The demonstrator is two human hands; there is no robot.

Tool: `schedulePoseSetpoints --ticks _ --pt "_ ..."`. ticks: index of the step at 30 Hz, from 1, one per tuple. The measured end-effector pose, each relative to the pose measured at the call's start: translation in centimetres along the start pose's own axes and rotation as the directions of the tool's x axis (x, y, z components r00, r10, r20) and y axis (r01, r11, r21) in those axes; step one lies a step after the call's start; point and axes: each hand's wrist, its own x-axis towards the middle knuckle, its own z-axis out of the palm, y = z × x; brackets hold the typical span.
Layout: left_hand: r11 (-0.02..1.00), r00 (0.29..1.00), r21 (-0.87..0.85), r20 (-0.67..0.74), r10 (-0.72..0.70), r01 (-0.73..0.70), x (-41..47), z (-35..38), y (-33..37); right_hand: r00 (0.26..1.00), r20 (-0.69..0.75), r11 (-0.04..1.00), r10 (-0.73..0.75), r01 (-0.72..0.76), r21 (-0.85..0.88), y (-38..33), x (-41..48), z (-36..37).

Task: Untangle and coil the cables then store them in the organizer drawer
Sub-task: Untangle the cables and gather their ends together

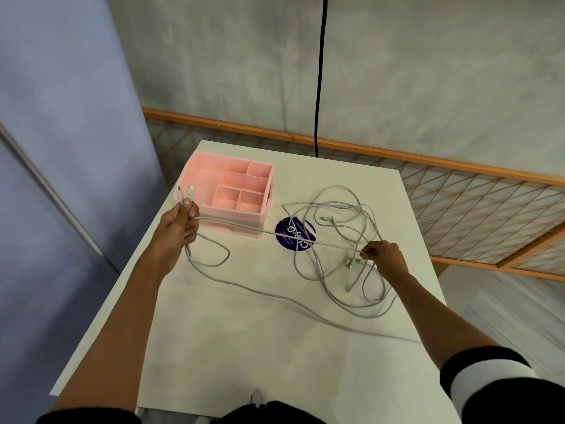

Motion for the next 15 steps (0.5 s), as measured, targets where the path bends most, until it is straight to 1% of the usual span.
schedulePoseSetpoints --ticks 1,2,5,8,10,11,12,13,15 --pt "1.000 1.000 -0.007 -0.013 0.001 -0.001 0.1 -0.1 -0.1 1.000 0.007 1.000 0.002 -0.002 0.011 -0.1 0.0 0.0" --pt "1.000 1.000 -0.005 -0.024 -0.001 0.001 0.2 -0.1 -0.2 1.000 0.017 0.998 0.000 -0.001 0.057 -0.3 0.0 -0.1" --pt "0.999 0.999 0.055 -0.054 0.004 -0.001 0.3 -0.4 -0.5 1.000 0.007 0.960 -0.016 0.013 0.281 -1.3 0.3 -0.9" --pt "0.993 0.996 0.122 -0.084 -0.001 0.012 0.2 -0.3 -0.8 0.998 -0.065 0.859 0.007 0.027 0.512 -2.3 0.9 -2.2" --pt "0.988 0.995 0.150 -0.103 -0.013 0.028 0.1 0.0 -1.1 0.997 -0.073 0.804 0.022 0.026 0.594 -2.8 1.6 -3.1" --pt "0.988 0.994 0.149 -0.108 -0.013 0.029 0.1 0.2 -1.2 0.997 -0.076 0.797 0.020 0.031 0.604 -3.0 1.8 -3.6" --pt "0.990 0.993 0.141 -0.117 -0.009 0.026 0.2 0.2 -1.4 0.996 -0.086 0.814 0.006 0.045 0.579 -3.1 2.0 -4.1" --pt "0.992 0.991 0.127 -0.133 -0.007 0.024 0.2 -0.1 -1.5 0.995 -0.099 0.849 -0.018 0.068 0.524 -3.0 2.1 -4.6" --pt "0.996 0.985 0.084 -0.170 -0.004 0.019 0.5 -0.9 -1.6 0.991 -0.110 0.926 -0.081 0.116 0.359 -2.5 1.9 -5.5"
